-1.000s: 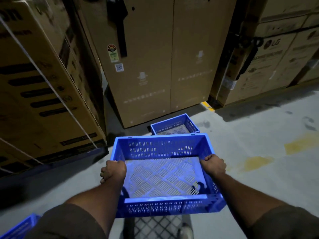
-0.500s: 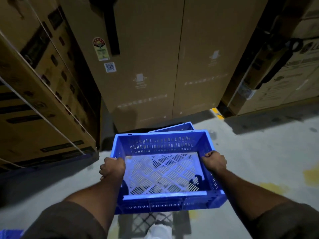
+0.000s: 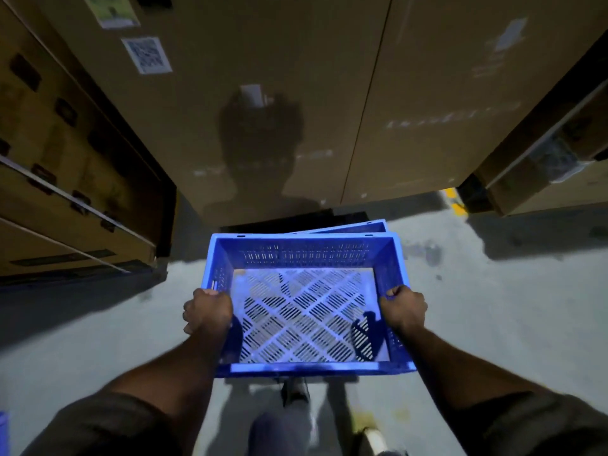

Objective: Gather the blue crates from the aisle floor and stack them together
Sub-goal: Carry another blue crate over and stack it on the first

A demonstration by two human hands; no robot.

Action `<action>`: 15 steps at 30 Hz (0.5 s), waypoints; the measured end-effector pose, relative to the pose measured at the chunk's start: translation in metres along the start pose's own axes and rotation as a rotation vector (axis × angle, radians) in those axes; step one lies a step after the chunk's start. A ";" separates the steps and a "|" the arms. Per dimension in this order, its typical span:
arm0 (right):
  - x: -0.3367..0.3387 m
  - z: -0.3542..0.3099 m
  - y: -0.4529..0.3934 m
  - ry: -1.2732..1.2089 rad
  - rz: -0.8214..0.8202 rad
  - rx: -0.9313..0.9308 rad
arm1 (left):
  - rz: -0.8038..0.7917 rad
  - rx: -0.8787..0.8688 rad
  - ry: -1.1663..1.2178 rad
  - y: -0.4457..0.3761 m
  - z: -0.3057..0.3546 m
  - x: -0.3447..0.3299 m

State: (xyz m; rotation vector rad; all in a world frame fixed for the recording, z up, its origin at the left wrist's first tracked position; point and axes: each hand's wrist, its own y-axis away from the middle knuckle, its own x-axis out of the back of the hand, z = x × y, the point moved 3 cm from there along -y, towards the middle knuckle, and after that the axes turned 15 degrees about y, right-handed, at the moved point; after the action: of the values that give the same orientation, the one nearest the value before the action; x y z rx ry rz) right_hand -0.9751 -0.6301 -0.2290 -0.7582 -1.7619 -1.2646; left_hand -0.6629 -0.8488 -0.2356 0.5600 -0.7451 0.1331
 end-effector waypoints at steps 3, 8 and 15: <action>-0.025 -0.008 -0.055 0.004 0.026 0.026 | 0.054 -0.050 0.043 -0.018 -0.002 -0.045; -0.085 -0.013 -0.144 -0.036 0.178 0.034 | 0.126 -0.226 0.090 -0.066 -0.028 -0.129; -0.145 -0.027 -0.228 -0.040 0.336 0.118 | 0.228 -0.309 0.085 -0.118 -0.052 -0.211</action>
State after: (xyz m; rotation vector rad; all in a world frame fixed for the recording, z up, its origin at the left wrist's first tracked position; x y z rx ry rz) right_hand -1.0873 -0.7290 -0.4552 -0.9696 -1.6402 -0.9194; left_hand -0.7497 -0.9050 -0.4598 0.1729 -0.7280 0.2468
